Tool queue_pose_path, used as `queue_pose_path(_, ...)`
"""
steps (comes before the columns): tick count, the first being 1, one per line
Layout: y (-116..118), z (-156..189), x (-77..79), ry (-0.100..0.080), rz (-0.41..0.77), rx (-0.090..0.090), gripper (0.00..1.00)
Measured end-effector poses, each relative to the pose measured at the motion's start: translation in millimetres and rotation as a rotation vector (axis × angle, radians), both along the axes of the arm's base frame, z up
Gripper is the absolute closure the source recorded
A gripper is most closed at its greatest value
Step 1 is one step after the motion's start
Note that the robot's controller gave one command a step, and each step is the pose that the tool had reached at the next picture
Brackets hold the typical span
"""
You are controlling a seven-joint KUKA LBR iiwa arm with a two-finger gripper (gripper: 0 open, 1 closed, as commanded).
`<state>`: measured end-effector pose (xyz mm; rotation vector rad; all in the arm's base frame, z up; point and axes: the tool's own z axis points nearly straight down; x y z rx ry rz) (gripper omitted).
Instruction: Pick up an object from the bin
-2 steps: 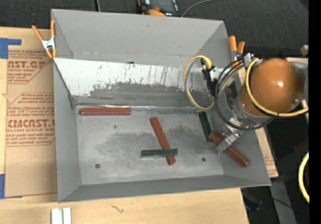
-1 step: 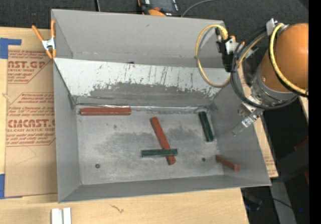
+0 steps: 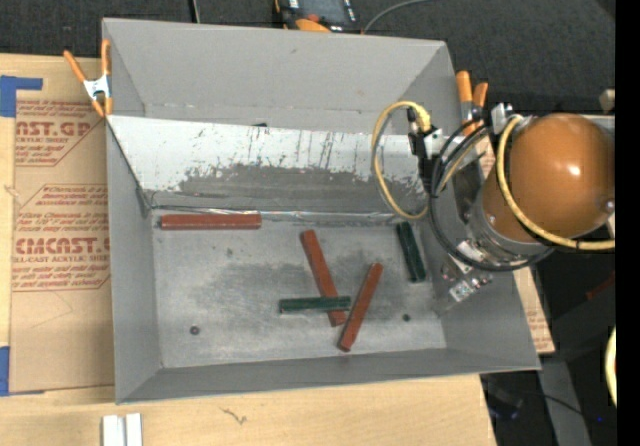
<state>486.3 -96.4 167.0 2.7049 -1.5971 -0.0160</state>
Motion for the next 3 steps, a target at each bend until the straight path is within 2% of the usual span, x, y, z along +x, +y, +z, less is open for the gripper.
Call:
queue_pose_path(1, -1.3, 2.9, 1.9, -0.007, -0.002, -0.001, 0.00)
queue_pose_path(2, 116.5, -89.4, 36.8, -0.004, 0.103, 0.003, 0.00)
queue_pose_path(3, 115.8, -98.0, 9.0, -0.004, -0.101, -0.003, 0.00)
